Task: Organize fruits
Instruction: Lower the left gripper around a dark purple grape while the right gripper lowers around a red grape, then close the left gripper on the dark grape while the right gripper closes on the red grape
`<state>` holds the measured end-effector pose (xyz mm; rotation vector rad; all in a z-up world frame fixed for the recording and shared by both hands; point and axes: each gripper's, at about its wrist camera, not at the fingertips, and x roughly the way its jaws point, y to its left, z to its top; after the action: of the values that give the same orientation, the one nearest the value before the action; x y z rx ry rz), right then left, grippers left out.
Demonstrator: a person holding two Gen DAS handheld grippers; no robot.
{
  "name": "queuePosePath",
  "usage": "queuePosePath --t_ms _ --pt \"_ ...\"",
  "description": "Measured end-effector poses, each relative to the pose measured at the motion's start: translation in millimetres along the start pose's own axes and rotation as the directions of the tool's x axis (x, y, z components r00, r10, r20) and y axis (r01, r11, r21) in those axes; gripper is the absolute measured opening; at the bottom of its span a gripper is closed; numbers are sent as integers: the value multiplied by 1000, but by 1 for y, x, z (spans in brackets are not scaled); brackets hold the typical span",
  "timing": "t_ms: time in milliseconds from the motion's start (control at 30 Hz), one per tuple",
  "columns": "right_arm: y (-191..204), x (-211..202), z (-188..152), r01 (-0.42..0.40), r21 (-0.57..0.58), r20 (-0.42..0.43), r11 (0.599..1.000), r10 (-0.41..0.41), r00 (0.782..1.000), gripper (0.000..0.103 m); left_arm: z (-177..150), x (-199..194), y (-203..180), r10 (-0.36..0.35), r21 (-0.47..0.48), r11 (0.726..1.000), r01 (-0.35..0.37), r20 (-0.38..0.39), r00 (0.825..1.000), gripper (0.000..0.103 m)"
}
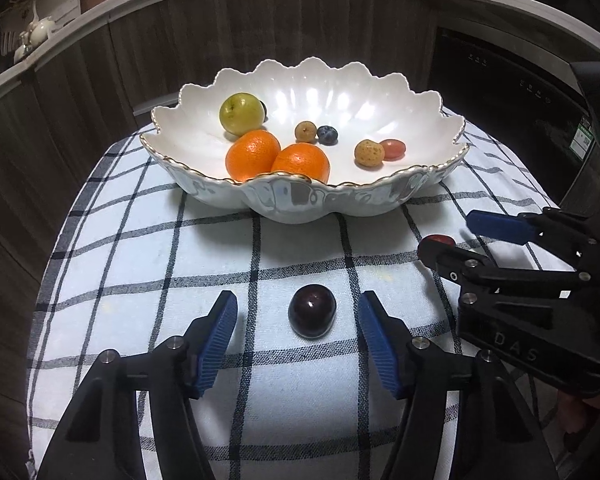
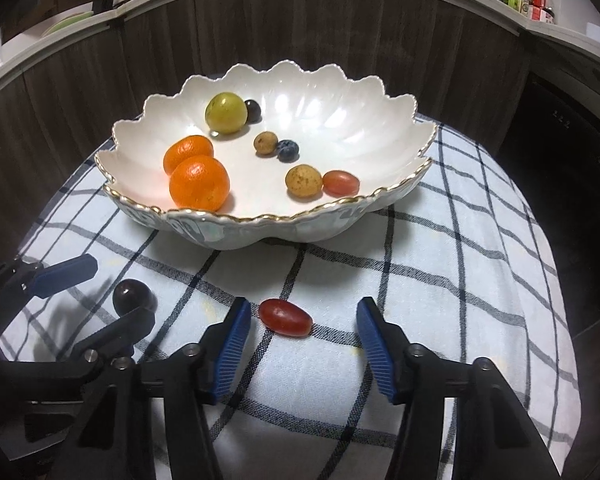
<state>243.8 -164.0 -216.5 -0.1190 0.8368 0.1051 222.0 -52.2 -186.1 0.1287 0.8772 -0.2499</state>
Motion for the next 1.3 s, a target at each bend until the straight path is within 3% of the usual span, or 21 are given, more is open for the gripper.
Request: queuePosePath --t_ms 167,400,567,700,1300 --pt "3 5 -1 -8 -4 -12 1000 8 1000 45 -1 3 -1 6 -7 1000 -6 0 1000 51" --pt "6 9 -2 -13 -5 -17 1000 13 1000 44 -2 10 0 -4 -17 1000 3 -26 1000 43" --pt "9 8 -2 -32 -17 -10 999 32 999 30 -2 11 -1 -13 -16 1000 13 -26 1000 35" --pt "11 8 -2 -39 -24 -5 999 39 999 28 -1 10 -4 -26 -11 1000 26 -26 999 26" --pt "8 -16 1 -33 -12 35 999 33 999 28 1 -13 -4 -11 -25 1000 11 -5 1000 26"
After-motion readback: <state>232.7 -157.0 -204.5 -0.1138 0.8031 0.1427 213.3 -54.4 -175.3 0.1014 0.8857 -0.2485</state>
